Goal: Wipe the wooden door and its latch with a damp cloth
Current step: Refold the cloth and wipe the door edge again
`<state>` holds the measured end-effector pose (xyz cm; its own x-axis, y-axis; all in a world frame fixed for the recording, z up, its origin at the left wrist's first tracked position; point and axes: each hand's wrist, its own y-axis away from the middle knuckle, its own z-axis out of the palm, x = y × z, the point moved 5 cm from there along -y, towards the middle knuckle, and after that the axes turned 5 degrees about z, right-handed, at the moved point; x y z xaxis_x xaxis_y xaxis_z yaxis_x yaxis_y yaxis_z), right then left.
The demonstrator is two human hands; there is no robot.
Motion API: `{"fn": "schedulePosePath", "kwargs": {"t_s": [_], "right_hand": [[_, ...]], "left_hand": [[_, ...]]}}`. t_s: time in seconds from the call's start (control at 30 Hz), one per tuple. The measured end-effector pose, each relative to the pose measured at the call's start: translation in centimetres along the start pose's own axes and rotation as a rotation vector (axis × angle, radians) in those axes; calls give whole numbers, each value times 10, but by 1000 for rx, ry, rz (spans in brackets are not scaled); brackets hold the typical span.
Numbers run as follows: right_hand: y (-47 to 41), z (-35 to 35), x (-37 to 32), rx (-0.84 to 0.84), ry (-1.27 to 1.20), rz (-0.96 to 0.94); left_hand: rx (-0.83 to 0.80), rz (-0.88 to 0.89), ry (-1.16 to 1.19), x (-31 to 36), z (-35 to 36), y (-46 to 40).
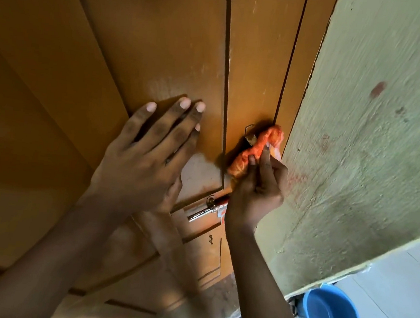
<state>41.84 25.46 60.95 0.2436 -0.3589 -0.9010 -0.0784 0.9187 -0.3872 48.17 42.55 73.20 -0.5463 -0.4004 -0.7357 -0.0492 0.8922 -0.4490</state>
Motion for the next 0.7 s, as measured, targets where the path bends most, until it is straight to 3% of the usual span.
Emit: {"fn": "schedulePosePath", "kwargs": {"t_s": [0.1,0.17,0.3,0.33,0.4,0.5,0.57,0.63,0.7], "right_hand": [[-3,-5,-3,-63,251,-329],[-3,-14,8,-88,279,-371],[-2,-20,14,-29,76,106],[-5,-18,9,-16,62,145],[-14,-11,-16,-27,41,18],[-23,0,-40,-75,216,-336],[-14,-4,-28,-100,313,-390],[-3,-18,-6,-109,280,-164],[-4,-24,15,-97,249,183]], "left_hand": [[7,-4,1,-1,0,-1],[3,-7,6,-1,-1,-1],[-4,1,14,-1,-2,-1],[-7,2,16,-2,-2,0],[-10,8,12,-1,-2,0],[-4,5,29,-1,-2,-1],[-12,2,40,-1,-2,-1],[-28,-5,33,-2,-2,0],[-45,7,47,-2,-3,0]]}}
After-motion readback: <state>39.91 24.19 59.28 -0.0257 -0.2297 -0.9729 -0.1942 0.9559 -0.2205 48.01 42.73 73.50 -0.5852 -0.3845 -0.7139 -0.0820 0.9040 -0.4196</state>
